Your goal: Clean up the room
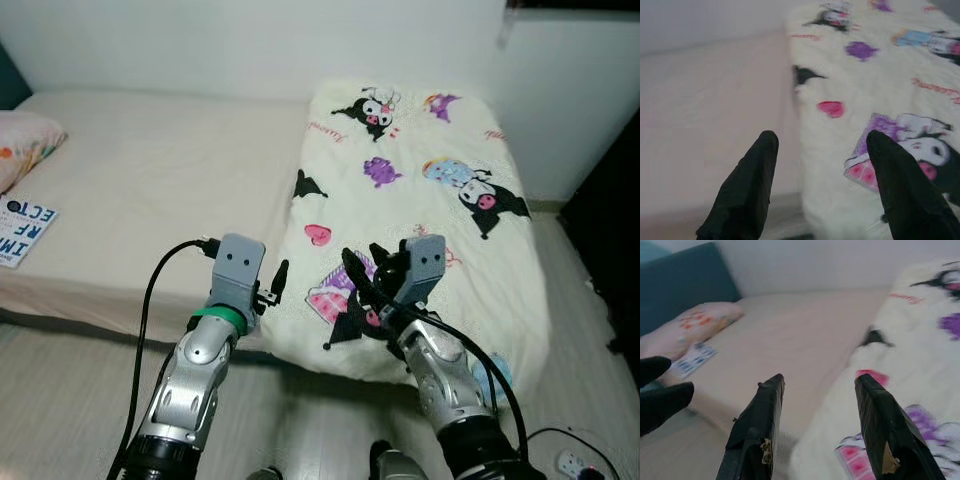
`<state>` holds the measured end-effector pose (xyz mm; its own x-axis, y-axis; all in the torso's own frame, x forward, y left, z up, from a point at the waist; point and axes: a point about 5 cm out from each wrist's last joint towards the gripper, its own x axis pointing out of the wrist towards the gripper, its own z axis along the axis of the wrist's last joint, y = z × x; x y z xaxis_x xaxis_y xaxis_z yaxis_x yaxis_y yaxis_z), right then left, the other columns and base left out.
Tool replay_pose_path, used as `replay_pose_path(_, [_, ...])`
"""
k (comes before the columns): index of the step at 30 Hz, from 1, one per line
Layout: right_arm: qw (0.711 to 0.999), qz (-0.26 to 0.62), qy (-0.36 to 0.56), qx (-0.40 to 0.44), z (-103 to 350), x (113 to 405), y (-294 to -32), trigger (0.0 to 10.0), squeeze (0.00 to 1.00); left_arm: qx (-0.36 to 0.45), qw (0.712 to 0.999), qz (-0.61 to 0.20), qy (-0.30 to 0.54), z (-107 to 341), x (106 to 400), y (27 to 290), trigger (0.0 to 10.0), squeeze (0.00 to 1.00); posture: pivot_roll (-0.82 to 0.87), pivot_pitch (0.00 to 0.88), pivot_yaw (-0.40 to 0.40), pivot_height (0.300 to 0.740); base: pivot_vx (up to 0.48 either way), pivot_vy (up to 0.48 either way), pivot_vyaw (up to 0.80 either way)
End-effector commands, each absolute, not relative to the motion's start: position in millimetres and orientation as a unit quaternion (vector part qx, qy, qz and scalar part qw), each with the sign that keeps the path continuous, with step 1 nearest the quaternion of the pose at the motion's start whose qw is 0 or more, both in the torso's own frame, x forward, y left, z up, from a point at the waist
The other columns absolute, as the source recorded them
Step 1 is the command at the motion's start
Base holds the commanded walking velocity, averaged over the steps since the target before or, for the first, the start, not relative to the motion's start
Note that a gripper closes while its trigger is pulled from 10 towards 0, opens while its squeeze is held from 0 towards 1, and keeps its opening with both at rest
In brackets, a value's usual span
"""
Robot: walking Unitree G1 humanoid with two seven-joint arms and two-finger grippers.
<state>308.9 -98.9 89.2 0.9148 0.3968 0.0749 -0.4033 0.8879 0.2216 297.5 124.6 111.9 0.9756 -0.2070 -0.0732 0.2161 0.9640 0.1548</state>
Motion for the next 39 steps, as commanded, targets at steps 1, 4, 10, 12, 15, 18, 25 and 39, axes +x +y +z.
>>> replay_pose_path(1, [0.971, 0.207, -0.004, 0.122, 86.0, 308.1, -96.4, 10.0, 0.0, 0.1, 0.989, -0.105, 0.036, 106.0, 295.9, 128.0, 10.0, 0.0, 0.0, 0.031, 0.024, 0.74, 0.0, 0.0, 0.0])
replay_pose_path(4, [0.971, 0.208, -0.004, 0.122, 86.0, 308.1, -96.3, 10.0, 0.0, 0.1, 0.989, -0.108, 0.031, 106.8, 296.2, 127.2, 10.0, 0.0, 0.0, 0.031, 0.025, 0.74, 0.207, 0.0, 0.0])
replay_pose_path(10, [0.97, 0.21, -0.004, 0.122, 85.8, 307.7, -96.3, 10.0, 0.0, 0.102, 0.988, -0.113, 0.027, 107.6, 296.4, 125.0, 10.0, 0.0, -0.01, 0.032, 0.027, 0.74, 0.438, 0.0, 0.0])
replay_pose_path(12, [0.97, 0.21, -0.004, 0.122, 85.7, 307.6, -96.3, 10.0, 0.0, 0.102, 0.988, -0.112, 0.027, 107.6, 296.5, 124.6, 10.0, 0.0, -0.01, 0.032, 0.027, 0.74, 0.48, 0.0, 0.0])
replay_pose_path(15, [0.97, 0.211, -0.004, 0.12, 85.6, 307.1, -96.7, 10.0, 0.0, 0.101, 0.988, -0.111, 0.028, 107.3, 296.7, 124.1, 10.0, 0.0, -0.01, 0.034, 0.026, 0.74, 0.48, 0.0, 0.0])
replay_pose_path(18, [0.97, 0.212, -0.005, 0.117, 85.6, 307.1, -96.9, 10.0, 0.0, 0.1, 0.989, -0.11, 0.028, 107.1, 297.0, 124.3, 10.0, 0.0, -0.01, 0.035, 0.025, 0.74, 0.48, 0.0, 0.0])
replay_pose_path(25, [0.972, 0.219, -0.009, 0.09, 85.5, 306.7, -95.5, 10.0, 0.0, 0.099, 0.989, -0.108, 0.029, 106.4, 297.2, 124.5, 10.0, 0.0, -0.01, 0.035, 0.025, 0.74, 0.468, 0.0, 0.4])
replay_pose_path(39, [0.954, 0.287, -0.007, 0.087, 84.4, 296.6, -81.1, 10.0, 0.0, 0.086, 0.99, -0.099, 0.051, 103.7, 298.4, 126.0, 10.0, 0.0, -0.01, 0.039, 0.032, 0.74, 0.0, 0.0, 0.58])
